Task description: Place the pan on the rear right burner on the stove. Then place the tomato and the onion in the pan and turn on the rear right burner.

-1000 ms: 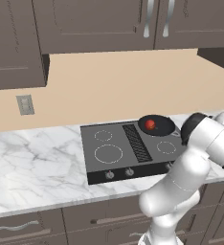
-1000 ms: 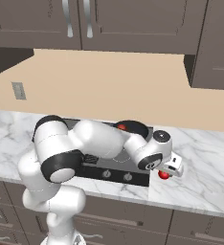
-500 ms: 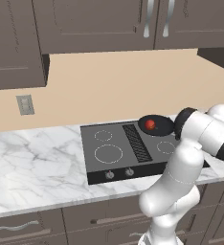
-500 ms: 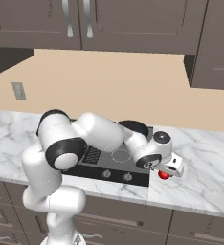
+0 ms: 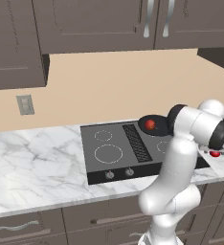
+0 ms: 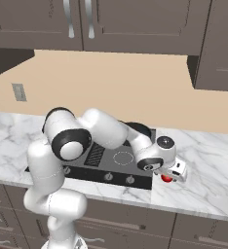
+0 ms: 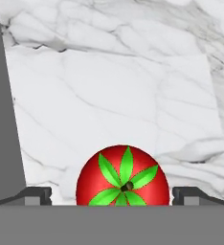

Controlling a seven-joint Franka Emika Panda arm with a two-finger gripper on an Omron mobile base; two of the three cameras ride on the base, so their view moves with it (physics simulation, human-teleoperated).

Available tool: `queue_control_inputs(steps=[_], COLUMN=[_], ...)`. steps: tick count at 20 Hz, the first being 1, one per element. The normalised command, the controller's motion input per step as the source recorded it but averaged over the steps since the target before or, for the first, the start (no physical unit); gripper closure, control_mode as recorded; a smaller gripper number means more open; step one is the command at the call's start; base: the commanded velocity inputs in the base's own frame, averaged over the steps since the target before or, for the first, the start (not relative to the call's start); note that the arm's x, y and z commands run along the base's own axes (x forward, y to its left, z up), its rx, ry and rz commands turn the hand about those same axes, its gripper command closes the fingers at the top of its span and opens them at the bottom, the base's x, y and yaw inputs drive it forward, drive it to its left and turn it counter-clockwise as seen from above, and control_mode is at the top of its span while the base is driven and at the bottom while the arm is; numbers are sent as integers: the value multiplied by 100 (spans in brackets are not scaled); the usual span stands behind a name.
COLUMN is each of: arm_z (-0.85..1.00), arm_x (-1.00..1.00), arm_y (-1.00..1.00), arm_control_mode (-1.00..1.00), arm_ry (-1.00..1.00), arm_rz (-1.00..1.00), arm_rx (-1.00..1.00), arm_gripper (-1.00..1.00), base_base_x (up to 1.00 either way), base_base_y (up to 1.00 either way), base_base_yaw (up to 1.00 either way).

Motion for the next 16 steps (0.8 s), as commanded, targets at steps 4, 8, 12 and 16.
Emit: queue_control_inputs(steps=[4, 8, 12, 16], arm_z=[-19, -17, -15, -17], arm_x=[0, 3, 4, 5], arm_y=[-9, -8, -5, -4], arm_control_mode=[-100, -100, -100, -100], arm_ry=[0, 0, 0, 0], arm_rz=[0, 0, 0, 0], arm_rx=[0, 0, 0, 0], arm_gripper=[-100, -100, -100, -100], base_base_x=[0, 0, 0, 0], base_base_y=[0, 0, 0, 0], base_base_yaw=[0, 0, 0, 0])
